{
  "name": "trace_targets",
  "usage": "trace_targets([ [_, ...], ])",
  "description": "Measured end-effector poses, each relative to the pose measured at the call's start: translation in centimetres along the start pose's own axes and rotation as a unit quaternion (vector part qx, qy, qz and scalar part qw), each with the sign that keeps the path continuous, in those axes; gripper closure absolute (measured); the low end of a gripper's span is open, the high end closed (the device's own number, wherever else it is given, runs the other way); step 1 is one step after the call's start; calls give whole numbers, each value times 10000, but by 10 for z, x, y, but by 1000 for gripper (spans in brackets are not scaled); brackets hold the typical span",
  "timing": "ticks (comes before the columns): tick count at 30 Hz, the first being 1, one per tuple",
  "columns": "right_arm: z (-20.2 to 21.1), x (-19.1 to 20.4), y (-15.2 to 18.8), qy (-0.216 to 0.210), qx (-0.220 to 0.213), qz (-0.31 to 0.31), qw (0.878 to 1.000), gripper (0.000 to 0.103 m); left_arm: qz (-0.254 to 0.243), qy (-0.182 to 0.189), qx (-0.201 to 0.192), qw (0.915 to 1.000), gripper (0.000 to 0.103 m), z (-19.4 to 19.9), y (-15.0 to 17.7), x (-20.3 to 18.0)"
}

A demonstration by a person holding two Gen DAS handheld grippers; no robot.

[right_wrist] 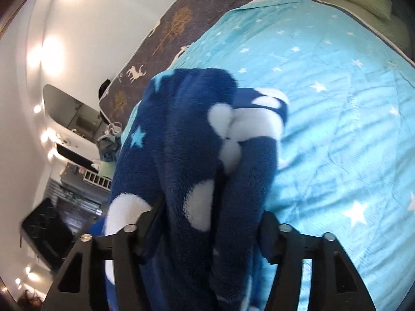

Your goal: Fold small clothes

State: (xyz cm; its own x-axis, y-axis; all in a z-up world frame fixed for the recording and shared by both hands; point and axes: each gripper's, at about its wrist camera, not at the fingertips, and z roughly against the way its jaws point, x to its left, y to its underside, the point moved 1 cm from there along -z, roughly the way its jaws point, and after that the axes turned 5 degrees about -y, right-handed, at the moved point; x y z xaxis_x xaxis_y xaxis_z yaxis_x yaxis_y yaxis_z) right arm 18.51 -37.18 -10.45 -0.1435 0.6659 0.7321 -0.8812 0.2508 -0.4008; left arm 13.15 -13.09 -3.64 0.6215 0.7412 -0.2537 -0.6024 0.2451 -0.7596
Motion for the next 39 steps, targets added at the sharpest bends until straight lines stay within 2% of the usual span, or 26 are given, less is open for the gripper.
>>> trace_targets([
  [3, 17, 16, 0, 438, -162, 347, 9983, 40, -210, -197, -73, 9996, 56, 0, -1, -10],
  [5, 43, 37, 2, 719, -466, 748, 9935, 46, -330, -269, -61, 9991, 55, 1, -1, -14],
  [7, 60, 60, 9, 752, -554, 1145, 9890, 80, -335, -285, -56, 9990, 55, 1, -1, -13],
  [9, 72, 90, 26, 615, -575, 1620, 9832, 85, -285, -261, -61, 9992, 55, 0, 2, -12],
  [11, 71, 110, 45, 381, -394, 1988, 9785, 85, -274, -266, -76, 9992, 55, 1, 6, -12],
  [12, 64, 113, 52, 431, -254, 2050, 9775, 85, -274, -282, -83, 9992, 54, 1, 7, -13],
  [14, 37, 104, 67, 965, 90, 1989, 9752, 85, -309, -336, -86, 9989, 53, 0, 11, -12],
  [15, 24, 84, 77, 1363, 287, 1829, 9732, 87, -367, -331, -49, 9988, 53, -2, 12, -13],
  [17, 0, 52, 88, 1605, 496, 1480, 9746, 91, -584, -335, 51, 9977, 53, -8, 19, -19],
  [19, 0, 46, 92, 1510, 264, 1356, 9788, 91, -983, -696, -45, 9927, 52, -10, 26, -29],
  [20, 1, 50, 94, 1601, 196, 1452, 9762, 91, -1081, -777, -54, 9911, 52, -10, 27, -32],
  [25, 4, 62, 93, 1771, 197, 1600, 9709, 88, -1061, -854, -15, 9907, 50, 6, 27, -37],
  [26, 10, 67, 94, 1736, 136, 1587, 9718, 87, -1105, -878, -23, 9900, 49, 10, 29, -38],
  [28, 12, 73, 93, 1646, 12, 1545, 9742, 86, -1296, -1034, 32, 9861, 39, 15, 39, -41],
  [30, 24, 79, 95, 1368, -127, 1478, 9794, 85, -1354, -1238, 155, 9829, 38, 11, 50, -37],
  [33, 33, 85, 96, 843, -169, 1536, 9844, 81, -784, -1042, 246, 9912, 34, 9, 56, -19],
  [34, 27, 85, 97, 876, -88, 1624, 9828, 77, -450, -853, 285, 9949, 32, 8, 56, -9],
  [36, 9, 72, 101, 1492, 170, 1737, 9733, 73, -100, -611, 392, 9973, 28, 4, 59, 2],
  [37, 1, 66, 103, 1623, 243, 1769, 9705, 73, -10, -504, 485, 9976, 28, 0, 64, 6],
  [39, -8, 54, 105, 1623, 233, 1731, 9712, 73, 201, -356, 585, 9975, 27, -5, 72, 12],
])
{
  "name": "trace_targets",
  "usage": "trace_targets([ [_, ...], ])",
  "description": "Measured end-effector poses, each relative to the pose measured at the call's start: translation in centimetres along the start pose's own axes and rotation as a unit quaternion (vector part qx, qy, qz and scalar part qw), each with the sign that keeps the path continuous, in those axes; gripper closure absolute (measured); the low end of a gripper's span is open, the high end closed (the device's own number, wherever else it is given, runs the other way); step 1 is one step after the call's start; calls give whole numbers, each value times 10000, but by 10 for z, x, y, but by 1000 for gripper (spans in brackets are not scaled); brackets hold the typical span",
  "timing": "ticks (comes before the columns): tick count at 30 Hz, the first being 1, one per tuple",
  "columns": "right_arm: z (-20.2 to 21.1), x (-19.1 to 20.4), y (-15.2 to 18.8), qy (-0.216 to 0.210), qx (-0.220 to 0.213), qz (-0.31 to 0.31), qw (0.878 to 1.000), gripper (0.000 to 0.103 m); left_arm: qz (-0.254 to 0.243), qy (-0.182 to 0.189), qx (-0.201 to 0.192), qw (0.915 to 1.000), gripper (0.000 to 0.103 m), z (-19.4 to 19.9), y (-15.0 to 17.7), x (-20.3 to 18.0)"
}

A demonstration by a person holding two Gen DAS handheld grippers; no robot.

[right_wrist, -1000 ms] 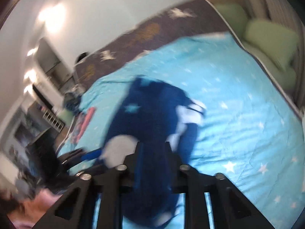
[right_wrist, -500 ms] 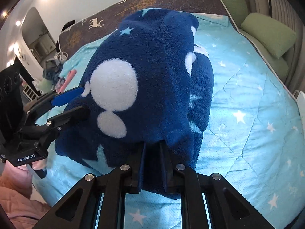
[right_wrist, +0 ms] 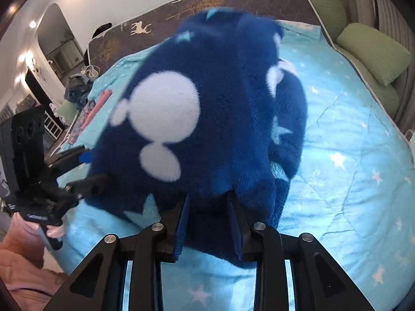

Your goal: Fold small clothes

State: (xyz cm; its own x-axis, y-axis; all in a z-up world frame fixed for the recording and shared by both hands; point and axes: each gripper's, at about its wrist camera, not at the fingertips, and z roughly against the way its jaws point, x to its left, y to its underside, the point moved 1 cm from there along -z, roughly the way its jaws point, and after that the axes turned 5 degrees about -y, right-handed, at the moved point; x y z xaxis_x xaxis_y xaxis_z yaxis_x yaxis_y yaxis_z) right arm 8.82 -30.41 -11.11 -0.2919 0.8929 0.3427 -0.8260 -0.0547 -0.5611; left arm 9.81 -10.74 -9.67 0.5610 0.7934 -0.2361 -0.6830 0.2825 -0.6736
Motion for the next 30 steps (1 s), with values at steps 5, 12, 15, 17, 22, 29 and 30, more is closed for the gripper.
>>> trace_targets([
  [5, 22, -2, -8, -248, -39, -113, 9996, 73, 256, 176, -112, 9995, 29, 22, -11, 2],
  [12, 65, -1, -60, -63, -950, 56, 9954, 61, -655, -478, -1027, 9914, 29, 61, -67, -29],
  [15, 58, 5, -75, -104, -1024, 48, 9947, 60, -584, -454, -962, 9926, 29, 41, -90, -26],
  [17, 43, 10, -85, -216, -953, 52, 9952, 60, -322, -245, -698, 9967, 29, 13, -100, -17],
  [22, -28, -25, -84, -86, -264, -740, 9969, 60, -147, -571, -211, 9980, 28, -55, -83, 7],
  [29, -31, -15, -90, 68, -234, -483, 9985, 59, -65, -374, -241, 9990, 28, -40, -90, 7],
  [30, -25, -15, -93, -19, -233, -543, 9982, 59, -59, -334, -282, 9990, 28, -34, -92, 4],
])
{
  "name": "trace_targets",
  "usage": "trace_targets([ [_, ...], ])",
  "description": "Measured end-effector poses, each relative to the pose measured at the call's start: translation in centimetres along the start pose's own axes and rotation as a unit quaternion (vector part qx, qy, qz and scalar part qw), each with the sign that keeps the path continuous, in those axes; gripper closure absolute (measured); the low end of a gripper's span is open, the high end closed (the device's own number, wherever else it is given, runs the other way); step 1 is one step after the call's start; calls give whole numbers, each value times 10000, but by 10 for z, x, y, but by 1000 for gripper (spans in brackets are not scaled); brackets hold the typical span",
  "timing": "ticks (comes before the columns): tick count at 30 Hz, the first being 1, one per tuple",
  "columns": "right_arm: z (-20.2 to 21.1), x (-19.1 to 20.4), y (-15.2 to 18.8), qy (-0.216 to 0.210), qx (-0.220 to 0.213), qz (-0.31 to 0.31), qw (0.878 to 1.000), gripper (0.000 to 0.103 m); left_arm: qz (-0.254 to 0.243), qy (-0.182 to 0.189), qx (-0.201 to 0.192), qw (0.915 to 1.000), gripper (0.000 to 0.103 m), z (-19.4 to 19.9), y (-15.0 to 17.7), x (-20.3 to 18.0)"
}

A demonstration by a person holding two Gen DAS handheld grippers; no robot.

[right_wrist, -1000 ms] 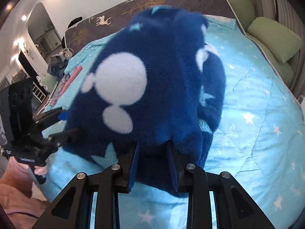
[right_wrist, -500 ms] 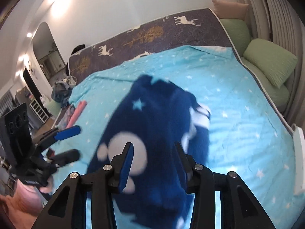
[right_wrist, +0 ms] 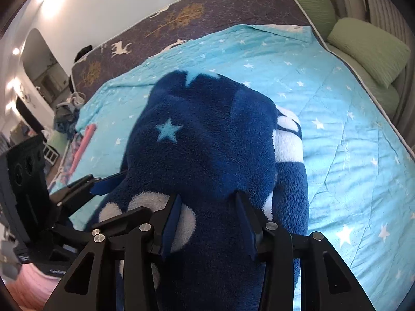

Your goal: Fold small clothes

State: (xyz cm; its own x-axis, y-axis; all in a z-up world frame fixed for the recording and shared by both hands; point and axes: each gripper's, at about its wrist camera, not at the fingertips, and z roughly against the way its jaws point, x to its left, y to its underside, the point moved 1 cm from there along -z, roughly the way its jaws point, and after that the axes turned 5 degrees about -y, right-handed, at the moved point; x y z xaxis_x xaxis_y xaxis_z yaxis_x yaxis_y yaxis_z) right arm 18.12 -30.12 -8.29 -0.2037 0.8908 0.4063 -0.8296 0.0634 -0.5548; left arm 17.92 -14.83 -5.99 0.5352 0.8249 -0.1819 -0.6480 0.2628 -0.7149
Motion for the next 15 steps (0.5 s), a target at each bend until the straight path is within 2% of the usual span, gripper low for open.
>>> trace_targets([
  [2, 23, -2, -10, -345, -89, -230, 9991, 59, -72, 88, -134, 9998, 28, 14, -10, 0],
  [4, 43, -1, -25, -521, -391, -167, 9977, 59, -178, 56, -334, 9993, 28, 24, -24, -2],
  [7, 50, 4, -55, -296, -632, 133, 9975, 59, -142, -86, -535, 9984, 28, 23, -51, 3],
  [9, 38, 2, -71, -441, -535, 65, 9976, 59, 25, -97, -518, 9986, 28, 12, -64, 11],
  [12, 6, -5, -84, -585, -236, -118, 9979, 59, 281, -72, -176, 9994, 28, -21, -73, 23],
  [15, -43, -28, -82, -156, 336, -408, 9985, 59, 91, -627, 481, 9968, 25, -76, -60, 29],
])
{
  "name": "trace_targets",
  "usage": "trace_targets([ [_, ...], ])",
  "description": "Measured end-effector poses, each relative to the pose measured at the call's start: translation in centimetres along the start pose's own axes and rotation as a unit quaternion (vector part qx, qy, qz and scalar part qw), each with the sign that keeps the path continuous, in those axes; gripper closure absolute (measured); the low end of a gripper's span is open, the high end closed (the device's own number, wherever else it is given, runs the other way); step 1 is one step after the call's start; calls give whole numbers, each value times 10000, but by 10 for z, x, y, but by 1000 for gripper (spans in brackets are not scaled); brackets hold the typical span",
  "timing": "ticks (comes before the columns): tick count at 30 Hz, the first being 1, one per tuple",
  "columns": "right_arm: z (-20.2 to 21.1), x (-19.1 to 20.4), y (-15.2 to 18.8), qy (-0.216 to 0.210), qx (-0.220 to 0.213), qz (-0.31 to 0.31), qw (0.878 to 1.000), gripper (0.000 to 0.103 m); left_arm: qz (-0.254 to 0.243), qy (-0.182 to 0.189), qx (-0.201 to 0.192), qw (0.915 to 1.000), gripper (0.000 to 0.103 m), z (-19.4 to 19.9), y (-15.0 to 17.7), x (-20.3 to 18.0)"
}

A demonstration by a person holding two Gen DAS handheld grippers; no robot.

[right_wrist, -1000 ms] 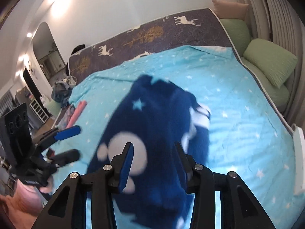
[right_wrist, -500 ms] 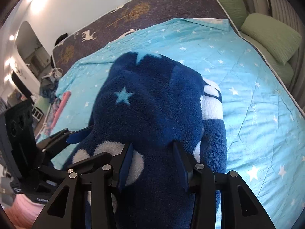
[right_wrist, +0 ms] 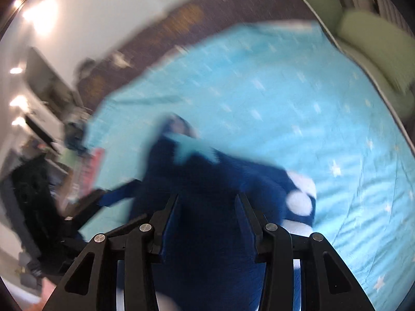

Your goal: Fold small clothes

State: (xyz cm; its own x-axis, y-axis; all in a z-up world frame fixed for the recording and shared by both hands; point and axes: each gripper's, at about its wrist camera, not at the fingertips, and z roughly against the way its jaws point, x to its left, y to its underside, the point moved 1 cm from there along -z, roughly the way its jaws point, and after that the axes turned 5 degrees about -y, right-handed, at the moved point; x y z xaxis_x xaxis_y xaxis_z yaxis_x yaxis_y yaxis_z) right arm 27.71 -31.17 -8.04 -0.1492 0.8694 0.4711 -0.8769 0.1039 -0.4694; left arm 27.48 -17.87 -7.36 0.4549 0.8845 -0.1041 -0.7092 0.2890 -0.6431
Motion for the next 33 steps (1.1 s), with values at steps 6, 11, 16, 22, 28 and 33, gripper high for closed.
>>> trace_targets([
  [6, -39, -43, 14, -328, 72, -645, 9974, 62, 295, 370, -9, 9989, 21, -16, 16, 12],
  [11, -39, -29, 18, 28, 42, -276, 9996, 61, 337, 345, -66, 9988, 20, -10, 16, 12],
  [16, 7, -27, 18, -179, -408, -240, 9987, 60, 384, 203, -409, 9982, 22, 33, 11, 6],
  [22, 84, 5, 58, -749, -807, 156, 9938, 53, -268, 942, -736, 9925, 21, 92, 36, -21],
  [28, 25, 2, 100, -133, -271, 320, 9990, 41, -478, 375, -600, 9963, 17, 48, 75, -34],
  [33, 22, 7, 101, 39, -428, 307, 9986, 41, -401, 456, -497, 9969, 16, 49, 69, -29],
])
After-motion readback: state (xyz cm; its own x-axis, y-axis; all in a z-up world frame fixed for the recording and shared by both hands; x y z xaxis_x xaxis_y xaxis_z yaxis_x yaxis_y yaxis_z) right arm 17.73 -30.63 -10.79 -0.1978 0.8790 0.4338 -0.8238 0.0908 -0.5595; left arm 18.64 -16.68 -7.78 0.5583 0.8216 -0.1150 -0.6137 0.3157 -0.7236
